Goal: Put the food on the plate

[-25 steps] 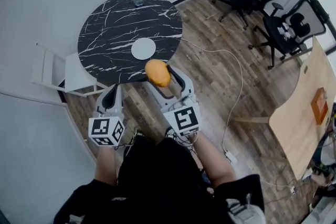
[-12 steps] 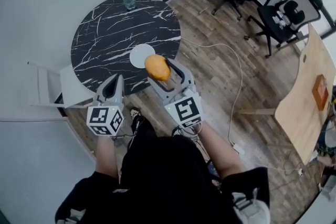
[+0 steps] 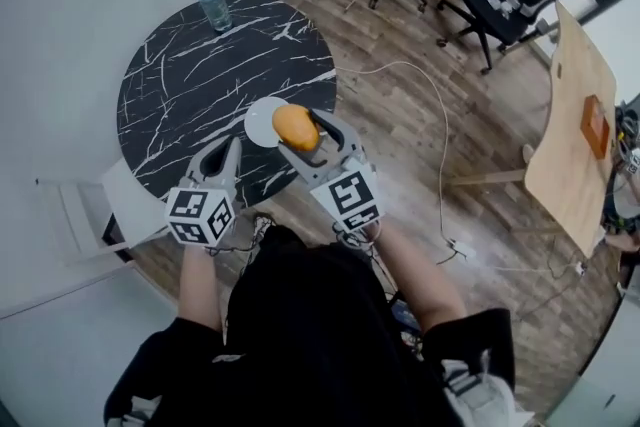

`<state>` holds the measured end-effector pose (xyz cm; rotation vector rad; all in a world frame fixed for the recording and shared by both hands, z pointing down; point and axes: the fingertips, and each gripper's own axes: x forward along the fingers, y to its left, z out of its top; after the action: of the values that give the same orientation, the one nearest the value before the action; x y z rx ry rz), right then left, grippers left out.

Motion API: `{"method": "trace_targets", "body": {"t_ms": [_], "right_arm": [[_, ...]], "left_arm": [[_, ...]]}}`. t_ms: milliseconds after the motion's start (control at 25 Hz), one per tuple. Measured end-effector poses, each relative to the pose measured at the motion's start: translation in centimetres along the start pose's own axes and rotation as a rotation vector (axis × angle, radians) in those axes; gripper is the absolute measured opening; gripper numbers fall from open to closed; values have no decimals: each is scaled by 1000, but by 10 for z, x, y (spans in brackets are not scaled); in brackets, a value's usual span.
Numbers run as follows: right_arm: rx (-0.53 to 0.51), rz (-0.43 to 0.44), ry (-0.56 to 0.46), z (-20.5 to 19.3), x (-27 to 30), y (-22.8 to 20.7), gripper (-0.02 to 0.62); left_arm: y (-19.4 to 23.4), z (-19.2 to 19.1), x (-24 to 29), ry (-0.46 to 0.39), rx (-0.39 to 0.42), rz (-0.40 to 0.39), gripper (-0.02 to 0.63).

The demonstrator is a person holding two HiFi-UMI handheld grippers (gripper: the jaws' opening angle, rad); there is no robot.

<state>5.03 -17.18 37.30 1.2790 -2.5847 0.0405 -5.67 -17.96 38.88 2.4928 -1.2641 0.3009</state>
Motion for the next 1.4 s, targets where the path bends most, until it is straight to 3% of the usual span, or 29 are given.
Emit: {"method": "trace_targets", "body": {"t_ms": [160,440,760,1400], "right_arm": [[22,-44,37,-3,31,4,288],[45,-100,180,-18,61,18,288],[28,-68,340,-33,87,35,288],[42,117,532,-150,172,28,288]], "left_arm": [[39,-5,8,43,11,-28,0],[70,-36,13,119,8,-127,0],[89,-73,26,140,-33,-167,0],[150,-176,66,211,-191,23,0]]}}
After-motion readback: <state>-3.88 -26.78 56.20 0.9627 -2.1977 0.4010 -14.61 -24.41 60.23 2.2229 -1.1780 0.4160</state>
